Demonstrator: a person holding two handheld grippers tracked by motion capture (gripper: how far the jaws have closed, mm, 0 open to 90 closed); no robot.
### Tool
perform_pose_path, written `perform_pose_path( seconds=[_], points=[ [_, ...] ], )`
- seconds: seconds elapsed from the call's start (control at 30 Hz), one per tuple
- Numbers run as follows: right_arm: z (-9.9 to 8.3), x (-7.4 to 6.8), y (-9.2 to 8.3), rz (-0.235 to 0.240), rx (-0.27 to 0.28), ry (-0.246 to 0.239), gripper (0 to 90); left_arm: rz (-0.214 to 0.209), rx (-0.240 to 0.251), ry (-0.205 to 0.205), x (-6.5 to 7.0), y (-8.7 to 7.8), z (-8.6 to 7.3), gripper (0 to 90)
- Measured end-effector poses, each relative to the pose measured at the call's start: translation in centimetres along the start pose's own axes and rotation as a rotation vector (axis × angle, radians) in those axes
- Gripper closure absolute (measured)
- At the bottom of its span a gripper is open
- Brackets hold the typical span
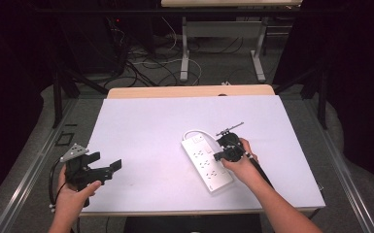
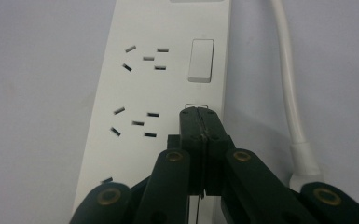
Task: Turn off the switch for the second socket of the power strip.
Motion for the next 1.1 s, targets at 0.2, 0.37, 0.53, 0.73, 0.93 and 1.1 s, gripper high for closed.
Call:
perform_pose_path(
  seconds=[0.2,0.37,0.53,0.73,0.93,1.1],
  points=[
    [-0.01,-0.12,0.18,0.0,-0.003,-0.004,90.0,-0.001,-0.001,0.003,0.0,0.0,0.0,5.5],
    [0.04,-0.23,0.29,0.022,0.018,-0.006,90.0,-0.001,-0.001,0.002,0.01,0.01,-0.01,5.7],
    [-0.22,-0.16,0.47,0.007,0.0,-0.003,90.0,-0.001,-0.005,0.003,0.1,0.11,-0.07,5.8],
    [-0.38,-0.06,0.56,0.019,0.016,-0.019,90.0,-0.001,-0.007,0.004,0.15,0.16,-0.11,5.9],
    [-0.64,0.27,0.5,0.05,0.01,-0.001,90.0,0.001,-0.008,0.005,0.12,0.22,-0.13,6.0],
    [-0.66,0.22,0.44,0.036,-0.002,0.003,90.0,0.001,-0.007,0.004,0.13,0.22,-0.12,6.1]
  ],
)
Point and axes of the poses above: each handheld gripper's, and its own axes: y roughly forward along the jaws, z roughly out of its top, x roughly to its right, the point moved 4 cm from there along y, roughly forward along the jaws, and after that the axes turned 12 degrees about z, right-handed, at the moved point
